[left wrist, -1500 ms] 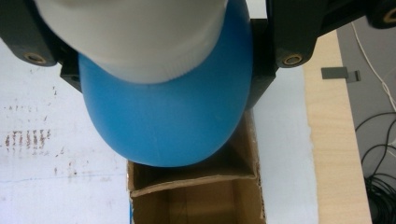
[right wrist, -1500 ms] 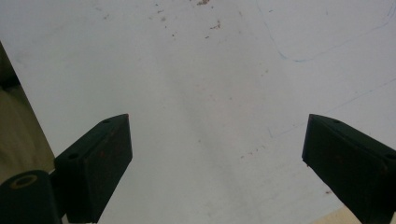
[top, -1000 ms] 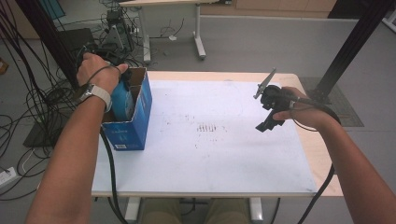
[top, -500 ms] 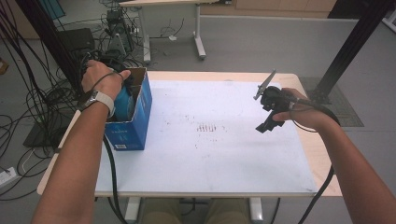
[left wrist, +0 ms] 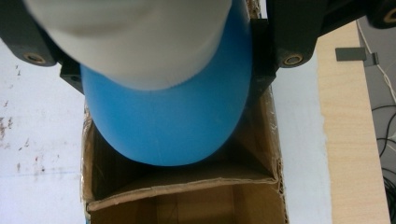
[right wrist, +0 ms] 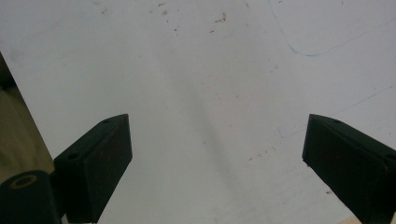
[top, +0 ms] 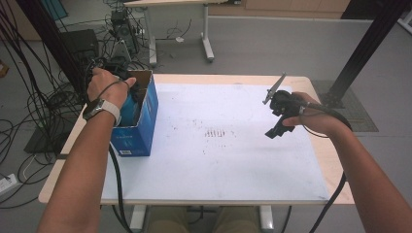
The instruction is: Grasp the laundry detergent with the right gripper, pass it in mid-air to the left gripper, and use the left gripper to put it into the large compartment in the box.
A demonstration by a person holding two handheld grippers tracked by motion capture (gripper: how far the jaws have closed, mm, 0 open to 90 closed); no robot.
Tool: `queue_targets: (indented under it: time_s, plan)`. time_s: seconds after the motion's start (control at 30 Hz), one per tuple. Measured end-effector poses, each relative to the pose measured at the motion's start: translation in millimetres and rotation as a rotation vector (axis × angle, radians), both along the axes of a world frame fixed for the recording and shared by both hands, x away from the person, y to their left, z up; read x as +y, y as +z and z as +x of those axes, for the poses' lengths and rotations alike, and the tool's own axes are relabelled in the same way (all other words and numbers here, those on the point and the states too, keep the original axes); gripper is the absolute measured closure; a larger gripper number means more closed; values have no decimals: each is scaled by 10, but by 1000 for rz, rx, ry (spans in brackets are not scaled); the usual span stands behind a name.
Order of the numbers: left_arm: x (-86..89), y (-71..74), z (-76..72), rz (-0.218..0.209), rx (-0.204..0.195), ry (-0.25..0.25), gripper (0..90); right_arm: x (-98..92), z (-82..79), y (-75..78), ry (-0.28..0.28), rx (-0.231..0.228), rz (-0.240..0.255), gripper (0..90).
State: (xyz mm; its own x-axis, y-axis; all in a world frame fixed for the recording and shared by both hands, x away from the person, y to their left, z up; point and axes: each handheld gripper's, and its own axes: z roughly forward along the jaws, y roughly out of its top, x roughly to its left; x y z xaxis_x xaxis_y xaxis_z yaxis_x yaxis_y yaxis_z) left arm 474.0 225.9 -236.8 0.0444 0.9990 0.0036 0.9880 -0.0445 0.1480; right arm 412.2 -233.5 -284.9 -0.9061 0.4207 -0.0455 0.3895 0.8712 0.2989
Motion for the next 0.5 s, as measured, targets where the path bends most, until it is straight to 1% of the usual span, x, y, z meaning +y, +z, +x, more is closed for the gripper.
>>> queue_targets:
  time_s: [0.07, 0.37, 0.43, 0.5]
  plan:
    - [0, -11, -3, -3, -7, 1, 385, 5, 1, -2, 1, 0, 0, 82]
    - [-15, -66, -7, -1, -1, -8, 385, 5, -6, 5, 0, -3, 3, 82]
    - [-17, -79, -6, -2, 6, -4, 385, 3, -9, -1, 0, -1, 3, 83]
    - [-13, -92, -6, -1, 1, -8, 385, 0, -11, -6, -2, -1, 2, 83]
